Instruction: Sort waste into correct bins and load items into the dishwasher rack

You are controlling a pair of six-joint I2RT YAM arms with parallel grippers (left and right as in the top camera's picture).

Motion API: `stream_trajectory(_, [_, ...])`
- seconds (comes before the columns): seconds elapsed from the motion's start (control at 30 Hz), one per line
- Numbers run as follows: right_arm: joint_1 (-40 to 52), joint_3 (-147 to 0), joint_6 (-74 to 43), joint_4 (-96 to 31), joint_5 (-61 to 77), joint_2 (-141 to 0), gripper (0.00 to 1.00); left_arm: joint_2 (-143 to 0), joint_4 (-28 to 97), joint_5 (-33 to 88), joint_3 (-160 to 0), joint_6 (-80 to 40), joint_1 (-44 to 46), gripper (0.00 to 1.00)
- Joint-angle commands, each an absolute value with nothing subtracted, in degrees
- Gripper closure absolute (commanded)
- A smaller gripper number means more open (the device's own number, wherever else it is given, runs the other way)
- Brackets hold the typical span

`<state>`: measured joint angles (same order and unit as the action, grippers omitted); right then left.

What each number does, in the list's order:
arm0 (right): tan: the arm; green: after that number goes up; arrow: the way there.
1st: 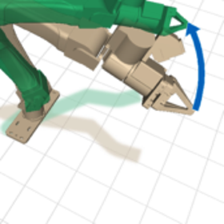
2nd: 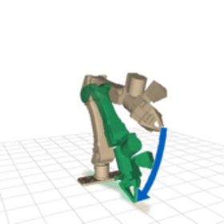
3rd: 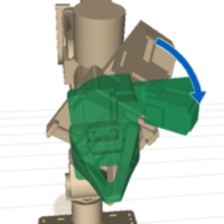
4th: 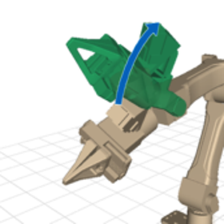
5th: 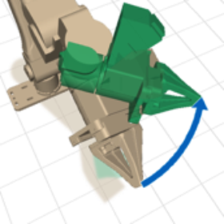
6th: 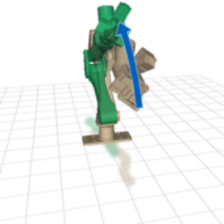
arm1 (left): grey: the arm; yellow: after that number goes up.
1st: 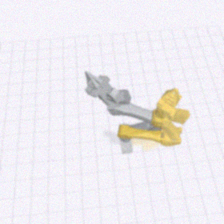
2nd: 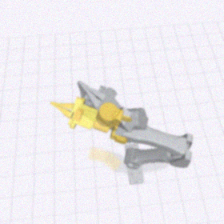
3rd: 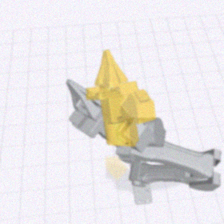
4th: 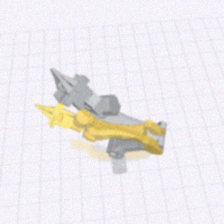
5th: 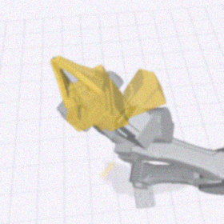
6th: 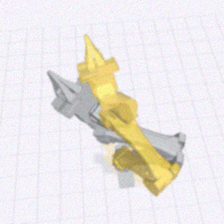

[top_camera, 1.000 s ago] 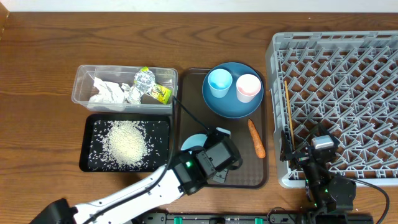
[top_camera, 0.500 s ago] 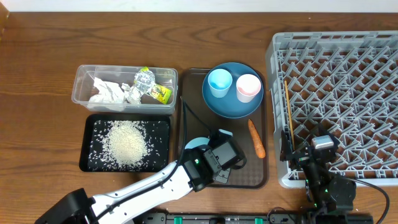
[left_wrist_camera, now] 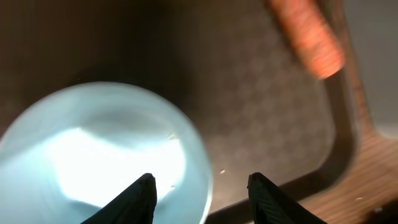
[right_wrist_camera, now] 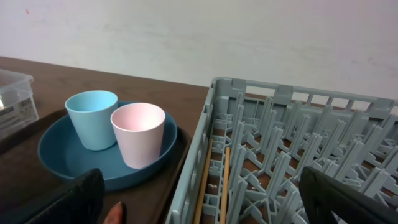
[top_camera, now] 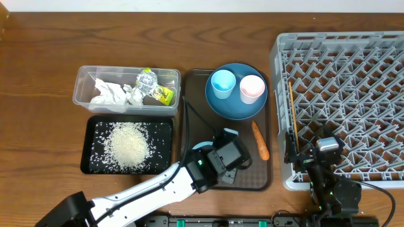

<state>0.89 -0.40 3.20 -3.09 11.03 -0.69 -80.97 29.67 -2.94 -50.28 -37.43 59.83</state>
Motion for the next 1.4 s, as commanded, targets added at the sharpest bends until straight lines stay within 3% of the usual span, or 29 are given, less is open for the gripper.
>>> stream_trajectory(0.0, [1.15, -0.32, 3.70, -3.27, 10.94, -0.38, 0.01, -78.35, 29.67, -3.07, -55.59, -36.71, 58.74, 0.49])
stream_trajectory(0.27, [1.15, -0.32, 3.70, -3.27, 10.92, -0.38, 0.01, -79.53, 34.61, 2.59, -70.54, -37.34, 52.80, 0.50])
stream_trajectory(0.63, [1.15, -0.32, 3.70, -3.27, 10.92, -0.38, 0.01, -80.49, 40.07, 0.89, -71.07, -38.41, 45.41, 0.50])
stream_trajectory(0.73, [1.15, -0.32, 3.70, -3.27, 10.94, -0.38, 0.01, -80.34, 42.63, 0.89, -71.07, -38.44, 44.01, 0.44])
stream_trajectory(0.87, [1.15, -0.32, 3.70, -3.27, 10.92, -0.38, 0.01, -80.31, 44.38, 0.86, -71.07, -37.01, 43.68, 0.25])
stream_trajectory(1.37, [1.15, -0.32, 3.70, -3.27, 10.92, -0.38, 0.01, -84.16, 37.10, 0.75, -71.07, -36.07, 43.31, 0.27])
